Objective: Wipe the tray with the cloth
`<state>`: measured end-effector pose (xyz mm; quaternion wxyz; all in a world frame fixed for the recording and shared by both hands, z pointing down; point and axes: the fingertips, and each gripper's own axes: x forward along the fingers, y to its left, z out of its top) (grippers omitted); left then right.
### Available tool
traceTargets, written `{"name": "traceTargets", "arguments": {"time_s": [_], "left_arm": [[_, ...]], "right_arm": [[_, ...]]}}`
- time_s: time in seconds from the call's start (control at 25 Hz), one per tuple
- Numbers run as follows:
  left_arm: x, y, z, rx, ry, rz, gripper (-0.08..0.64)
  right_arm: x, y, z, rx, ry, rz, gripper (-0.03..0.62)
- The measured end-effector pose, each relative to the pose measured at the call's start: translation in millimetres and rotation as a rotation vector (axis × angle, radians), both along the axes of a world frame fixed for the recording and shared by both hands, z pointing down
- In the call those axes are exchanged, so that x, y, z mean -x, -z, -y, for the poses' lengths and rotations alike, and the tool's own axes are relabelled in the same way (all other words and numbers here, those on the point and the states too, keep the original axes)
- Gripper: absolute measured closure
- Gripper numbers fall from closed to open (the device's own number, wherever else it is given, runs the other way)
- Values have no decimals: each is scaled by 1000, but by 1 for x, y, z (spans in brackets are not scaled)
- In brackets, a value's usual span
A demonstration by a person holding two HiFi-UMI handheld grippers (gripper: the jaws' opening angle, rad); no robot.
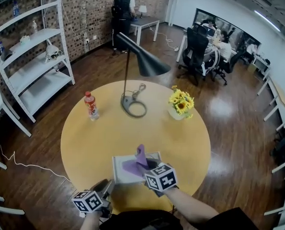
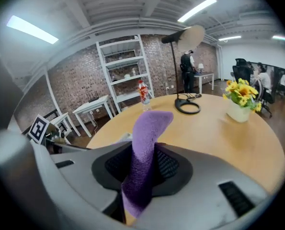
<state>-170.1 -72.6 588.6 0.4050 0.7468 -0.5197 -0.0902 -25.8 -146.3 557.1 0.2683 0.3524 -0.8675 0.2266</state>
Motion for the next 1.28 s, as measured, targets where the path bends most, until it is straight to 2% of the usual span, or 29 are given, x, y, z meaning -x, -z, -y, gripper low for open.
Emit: {"name": "traceTargets", "arguments": {"time_s": [0.12,0.2,0.36,0.48,0.56,0.64,0.76,0.92,1.0,1.16,1.2,1.28], "left_arm": [[22,10,-12,-23,-5,-56,420],[43,15,-17,-56,11,-52,419],[104,16,-29,-80,63,40,419],[140,11,-44,-72,132,20,420],[153,2,-50,-49,163,3,420],[153,-7,-49,-24,157,15,420],[139,-13,-38,-13,93,88,420],[113,-6,-18,-31,14,63,420],[97,-2,-9,-44,-29,87,420],[71,0,4,-47,-86,100,420],[66,2,8,-52,-94,101,420],[54,7,16,-69,-109,118,419]], "right_arm": [[66,-3,9,-36,31,-5,485],[90,-18,22,-31,-4,-64,485],[113,-53,38,-16,-75,-227,483],[117,-65,31,-65,-79,-295,485],[119,-63,21,-75,-73,-285,485],[118,-62,3,-36,-61,-247,485],[114,-63,-36,23,-26,-208,485],[107,-64,-72,69,-11,-142,485],[104,-66,-83,50,12,-161,485],[104,-70,-98,-48,132,-295,485],[105,-69,-98,-53,161,-298,485],[102,-62,-95,-35,184,-242,485]]}}
